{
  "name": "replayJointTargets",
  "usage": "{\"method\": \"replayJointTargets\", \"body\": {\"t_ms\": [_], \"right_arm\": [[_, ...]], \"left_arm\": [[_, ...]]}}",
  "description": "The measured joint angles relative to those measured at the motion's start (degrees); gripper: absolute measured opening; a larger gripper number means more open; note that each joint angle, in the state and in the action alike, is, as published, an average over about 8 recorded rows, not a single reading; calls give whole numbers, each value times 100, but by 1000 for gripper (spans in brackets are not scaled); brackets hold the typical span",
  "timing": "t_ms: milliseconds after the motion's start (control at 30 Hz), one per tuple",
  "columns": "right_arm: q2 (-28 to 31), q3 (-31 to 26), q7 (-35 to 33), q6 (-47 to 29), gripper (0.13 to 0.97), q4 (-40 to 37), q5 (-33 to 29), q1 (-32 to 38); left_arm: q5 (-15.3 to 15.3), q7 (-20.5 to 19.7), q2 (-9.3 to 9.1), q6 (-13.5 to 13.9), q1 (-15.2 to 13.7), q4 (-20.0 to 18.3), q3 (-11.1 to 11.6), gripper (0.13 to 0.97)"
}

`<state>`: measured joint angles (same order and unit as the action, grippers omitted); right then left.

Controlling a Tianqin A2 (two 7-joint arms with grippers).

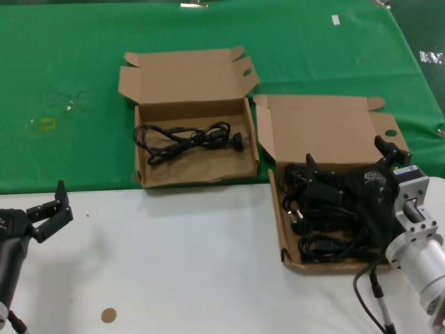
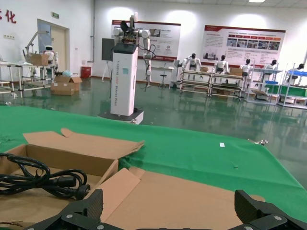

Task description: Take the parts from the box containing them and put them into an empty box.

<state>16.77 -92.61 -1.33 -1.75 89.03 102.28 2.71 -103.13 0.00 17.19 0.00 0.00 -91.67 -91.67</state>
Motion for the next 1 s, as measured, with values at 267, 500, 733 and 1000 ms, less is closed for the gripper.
{"method": "replayJointTargets", "body": {"t_ms": [267,500,733,1000], "right_arm": [[0,0,0,0,966,0,0,0],[0,0,0,0,966,0,0,0],[0,0,0,0,966,0,0,0],[0,0,0,0,966,0,0,0]], "left_arm": [[0,0,0,0,0,0,0,966],[0,0,0,0,0,0,0,966],[0,0,0,0,0,0,0,966],[0,0,0,0,0,0,0,966]]}}
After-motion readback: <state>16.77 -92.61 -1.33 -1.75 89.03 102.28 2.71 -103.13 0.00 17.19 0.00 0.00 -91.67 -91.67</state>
